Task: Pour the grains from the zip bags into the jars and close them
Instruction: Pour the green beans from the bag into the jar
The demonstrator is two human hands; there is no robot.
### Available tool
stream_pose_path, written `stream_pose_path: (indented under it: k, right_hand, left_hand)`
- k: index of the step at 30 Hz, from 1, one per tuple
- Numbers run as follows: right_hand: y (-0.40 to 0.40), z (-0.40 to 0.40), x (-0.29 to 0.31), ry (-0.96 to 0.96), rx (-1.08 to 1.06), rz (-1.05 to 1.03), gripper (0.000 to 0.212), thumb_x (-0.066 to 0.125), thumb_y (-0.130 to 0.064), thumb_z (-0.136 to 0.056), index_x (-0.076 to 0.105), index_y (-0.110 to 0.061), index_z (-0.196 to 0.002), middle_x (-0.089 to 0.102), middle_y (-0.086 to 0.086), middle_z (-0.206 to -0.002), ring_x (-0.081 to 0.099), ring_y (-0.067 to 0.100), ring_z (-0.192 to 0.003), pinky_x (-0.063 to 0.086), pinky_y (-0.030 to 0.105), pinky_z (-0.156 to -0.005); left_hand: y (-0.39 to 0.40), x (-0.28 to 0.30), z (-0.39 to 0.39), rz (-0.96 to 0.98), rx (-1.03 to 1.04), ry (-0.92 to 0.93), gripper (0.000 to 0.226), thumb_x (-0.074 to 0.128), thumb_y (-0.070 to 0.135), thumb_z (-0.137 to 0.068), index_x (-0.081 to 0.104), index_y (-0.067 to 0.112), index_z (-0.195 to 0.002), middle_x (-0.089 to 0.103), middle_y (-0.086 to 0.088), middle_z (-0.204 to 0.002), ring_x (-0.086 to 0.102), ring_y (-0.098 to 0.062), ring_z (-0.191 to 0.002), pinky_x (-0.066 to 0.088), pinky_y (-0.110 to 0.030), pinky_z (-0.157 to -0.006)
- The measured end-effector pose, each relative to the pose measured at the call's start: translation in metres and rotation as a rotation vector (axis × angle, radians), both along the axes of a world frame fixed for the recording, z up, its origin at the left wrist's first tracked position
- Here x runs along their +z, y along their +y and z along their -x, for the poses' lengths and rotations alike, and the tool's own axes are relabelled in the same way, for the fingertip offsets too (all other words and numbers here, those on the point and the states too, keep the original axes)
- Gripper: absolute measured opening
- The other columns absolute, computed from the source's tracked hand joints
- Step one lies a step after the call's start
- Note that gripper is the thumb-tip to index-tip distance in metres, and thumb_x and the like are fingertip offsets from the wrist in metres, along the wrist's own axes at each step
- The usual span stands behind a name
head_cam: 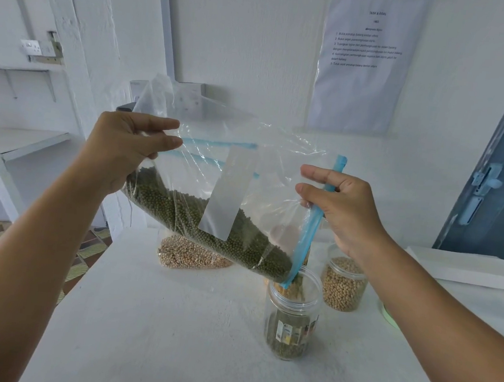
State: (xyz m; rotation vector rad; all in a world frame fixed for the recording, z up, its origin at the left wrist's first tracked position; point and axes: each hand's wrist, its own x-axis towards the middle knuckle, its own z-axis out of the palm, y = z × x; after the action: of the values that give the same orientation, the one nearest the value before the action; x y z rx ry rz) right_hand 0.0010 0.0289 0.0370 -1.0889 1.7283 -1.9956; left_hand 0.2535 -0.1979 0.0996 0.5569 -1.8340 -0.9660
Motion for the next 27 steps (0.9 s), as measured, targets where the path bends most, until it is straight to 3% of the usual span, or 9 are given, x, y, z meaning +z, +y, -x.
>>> stream_pose_path:
  k: [8,20,27]
  right_hand:
    - [-0.0006,-0.0006,0.0001,0.005,0.001,-0.004,0.037,0.085,-0.01,-0.085,0.079,-0.02,-0.12,0.075,-0.01,-0.118,0.073,0.012,-0.074,0.062,0.032,-0.09]
    - [0.0,0.001,0.0013,0.005,-0.01,-0.005,0.036,0.086,-0.01,-0.084,0.08,-0.021,-0.118,0.076,-0.014,-0.114,0.075,0.014,-0.079,0.062,0.038,-0.094]
    - [0.0011,0.001,0.0039,-0.004,0.004,0.022,0.036,0.084,-0.008,-0.086,0.079,-0.018,-0.12,0.075,-0.013,-0.115,0.071,0.011,-0.071,0.061,0.032,-0.091]
  left_hand:
    - [0.0014,0.0012,-0.0004,0.008,0.001,-0.011,0.049,0.09,0.019,-0.066,0.079,0.016,-0.114,0.066,-0.003,-0.078,0.05,-0.012,-0.062,0.05,-0.016,-0.066]
    - [0.0061,0.0043,0.0029,0.051,0.025,-0.007,0.04,0.087,0.009,-0.077,0.077,0.014,-0.116,0.063,-0.003,-0.08,0.049,-0.004,-0.055,0.048,-0.013,-0.064]
    - [0.0015,0.0091,0.0021,0.041,0.018,0.006,0.04,0.089,0.013,-0.076,0.079,0.017,-0.115,0.065,0.0,-0.078,0.049,-0.008,-0.059,0.049,-0.017,-0.065]
